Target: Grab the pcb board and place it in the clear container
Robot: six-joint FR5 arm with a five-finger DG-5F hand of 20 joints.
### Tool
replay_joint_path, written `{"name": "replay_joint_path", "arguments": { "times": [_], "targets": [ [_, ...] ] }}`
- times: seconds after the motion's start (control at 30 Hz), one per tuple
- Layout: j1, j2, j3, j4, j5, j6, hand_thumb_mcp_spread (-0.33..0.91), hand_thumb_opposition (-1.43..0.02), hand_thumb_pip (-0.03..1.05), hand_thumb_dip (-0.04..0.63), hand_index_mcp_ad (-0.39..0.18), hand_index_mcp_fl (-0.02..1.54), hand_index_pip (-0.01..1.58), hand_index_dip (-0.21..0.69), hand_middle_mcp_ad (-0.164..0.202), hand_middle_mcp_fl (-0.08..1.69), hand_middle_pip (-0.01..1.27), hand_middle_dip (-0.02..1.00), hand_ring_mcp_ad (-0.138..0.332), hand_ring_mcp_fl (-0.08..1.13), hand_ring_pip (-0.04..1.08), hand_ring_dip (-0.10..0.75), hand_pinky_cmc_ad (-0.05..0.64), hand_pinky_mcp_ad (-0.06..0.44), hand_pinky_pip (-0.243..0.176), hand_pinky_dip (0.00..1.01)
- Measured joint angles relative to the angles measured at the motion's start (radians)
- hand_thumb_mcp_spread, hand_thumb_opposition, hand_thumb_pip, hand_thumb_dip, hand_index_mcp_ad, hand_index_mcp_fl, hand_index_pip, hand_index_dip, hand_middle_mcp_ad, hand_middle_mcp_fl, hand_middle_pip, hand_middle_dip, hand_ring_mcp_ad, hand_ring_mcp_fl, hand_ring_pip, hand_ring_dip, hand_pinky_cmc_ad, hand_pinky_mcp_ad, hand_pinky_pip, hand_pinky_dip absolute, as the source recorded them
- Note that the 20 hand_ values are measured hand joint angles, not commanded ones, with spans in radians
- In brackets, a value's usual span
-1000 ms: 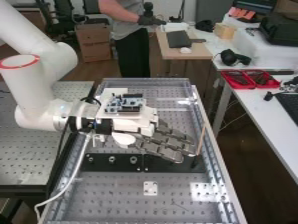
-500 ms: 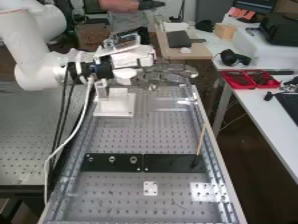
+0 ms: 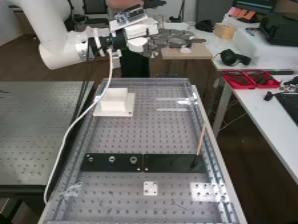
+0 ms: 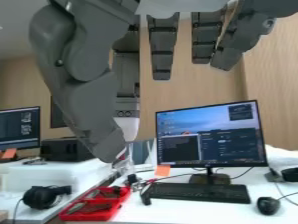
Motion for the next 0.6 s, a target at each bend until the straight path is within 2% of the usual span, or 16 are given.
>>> {"name": "replay_joint_path", "arguments": {
  "times": [0.27, 0.6],
  "targets": [
    [0.091, -0.078, 0.041, -0.003, 0.050, 0.030, 0.54, -0.95, 0.58, 0.244, -0.068, 0.58, 1.49, -0.002, 0.077, 0.19, 0.14, 0.14, 0.216, 0.04, 0.09, 0.037, 0.325, 0.182, -0.028, 0.21],
    [0.131, -0.224, 0.124, -0.035, 0.145, 0.026, 0.54, -0.95, 0.58, 0.244, -0.068, 0.58, 1.49, -0.002, 0.075, 0.19, 0.14, 0.14, 0.216, 0.04, 0.09, 0.037, 0.325, 0.182, -0.028, 0.21]
  ]
}}
